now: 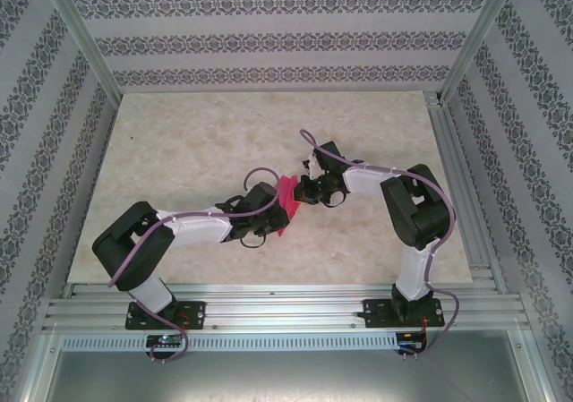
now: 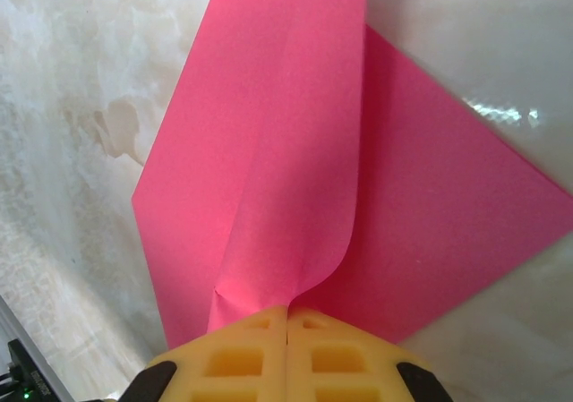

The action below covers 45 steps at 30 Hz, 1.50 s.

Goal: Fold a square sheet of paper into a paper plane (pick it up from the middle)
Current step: Fourth fold the wing at the center of the table.

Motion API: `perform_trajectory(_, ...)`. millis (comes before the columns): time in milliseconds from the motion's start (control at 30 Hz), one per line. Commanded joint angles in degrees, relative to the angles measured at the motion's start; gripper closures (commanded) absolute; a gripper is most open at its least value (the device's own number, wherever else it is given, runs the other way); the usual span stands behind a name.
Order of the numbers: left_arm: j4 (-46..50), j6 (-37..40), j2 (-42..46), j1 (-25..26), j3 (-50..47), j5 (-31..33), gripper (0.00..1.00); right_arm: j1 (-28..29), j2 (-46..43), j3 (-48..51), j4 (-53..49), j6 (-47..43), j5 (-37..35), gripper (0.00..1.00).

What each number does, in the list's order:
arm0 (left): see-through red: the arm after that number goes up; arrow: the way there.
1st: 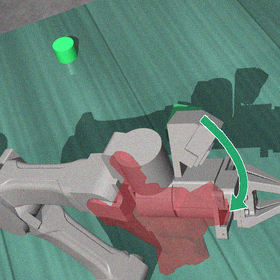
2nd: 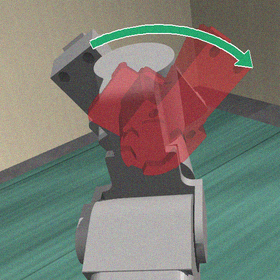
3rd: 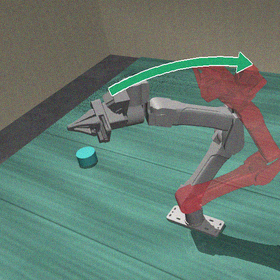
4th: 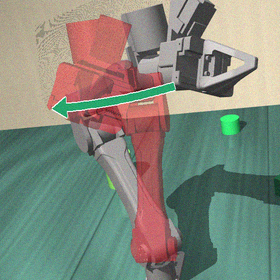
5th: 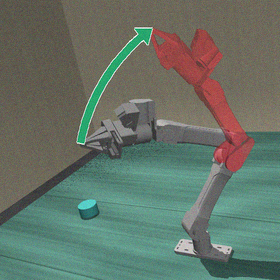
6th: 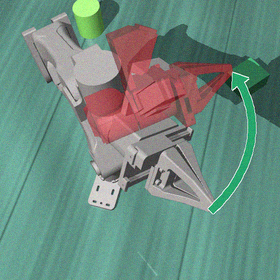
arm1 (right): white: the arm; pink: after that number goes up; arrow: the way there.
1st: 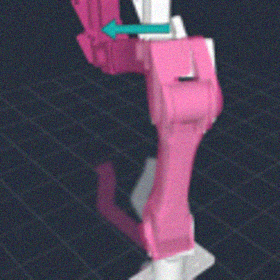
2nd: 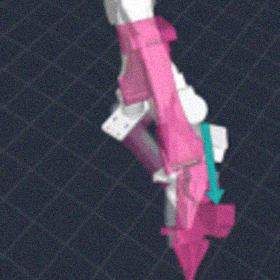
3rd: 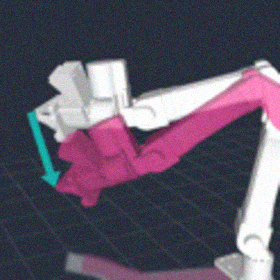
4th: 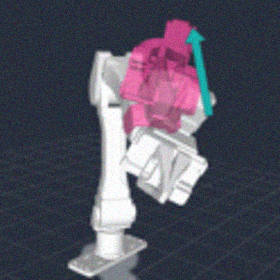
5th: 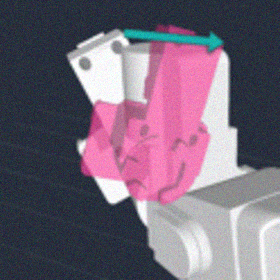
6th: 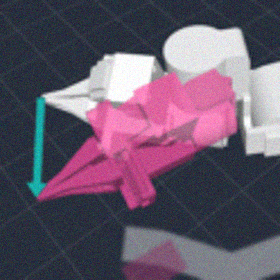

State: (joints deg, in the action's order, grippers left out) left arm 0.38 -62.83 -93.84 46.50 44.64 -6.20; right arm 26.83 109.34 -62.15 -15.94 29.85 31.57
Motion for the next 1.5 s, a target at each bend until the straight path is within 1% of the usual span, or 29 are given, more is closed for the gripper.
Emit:
perform_trajectory(0, -3.9, -1.4, -0.8, -0.4, 1.6, -1.5, 0.81, -0.4, -0.1, -1.5, -0.6, -1.2, -0.4, 1.0)
perform_trajectory(233, -3.5, -1.9, -1.2, -0.4, 1.1, -0.5, 0.82, -0.4, -0.2, -1.7, -0.9, -1.3, -0.8, 1.0)
perform_trajectory(300, -2.7, -1.2, 1.5, -0.4, 0.5, 1.2, 0.81, -0.4, -0.2, -1.8, -1.0, -1.3, -0.8, 1.0)
perform_trajectory(367, 0.2, 0.1, 4.8, -0.4, 0.9, 3.6, 0.81, -0.4, -0.1, -1.8, -1.0, -1.2, -0.8, 1.0)
perform_trajectory(467, 1.5, 1.6, 6.7, -0.4, 1.7, 3.9, 0.8, -0.3, 0.2, -2.1, -1.2, -1.3, -0.8, 1.0)
perform_trajectory(633, -2.2, 0.8, 3.4, -0.4, 2.3, 0.1, 0.8, -0.3, 0.1, -1.8, -1.0, -1.1, -0.9, 1.0)
perform_trajectory(867, -5.1, 0.6, -1.1, -0.4, 2.1, -0.6, 0.81, -0.2, 0.2, -2.0, -1.2, -1.0, -0.9, 1.0)
perform_trajectory(967, -8.1, 0.0, -3.2, -0.4, 1.3, -2.6, 0.81, -0.2, 0.0, -2.2, -1.3, -1.1, -1.0, 1.0)
perform_trajectory(1133, -7.4, 0.0, -5.1, -0.4, 1.4, -2.7, 0.81, -0.2, 0.0, -2.5, -1.6, -1.1, -1.2, 1.0)
perform_trajectory(1267, -7.1, 0.3, -4.8, -0.4, 0.8, -2.0, 0.81, -0.1, -0.1, -2.4, -1.7, -1.0, -1.4, 1.0)
perform_trajectory(1467, -5.7, 2.4, -4.9, -0.4, 1.9, -3.0, 0.81, 0.1, -0.2, -2.4, -2.9, -1.7, -2.7, 1.0)
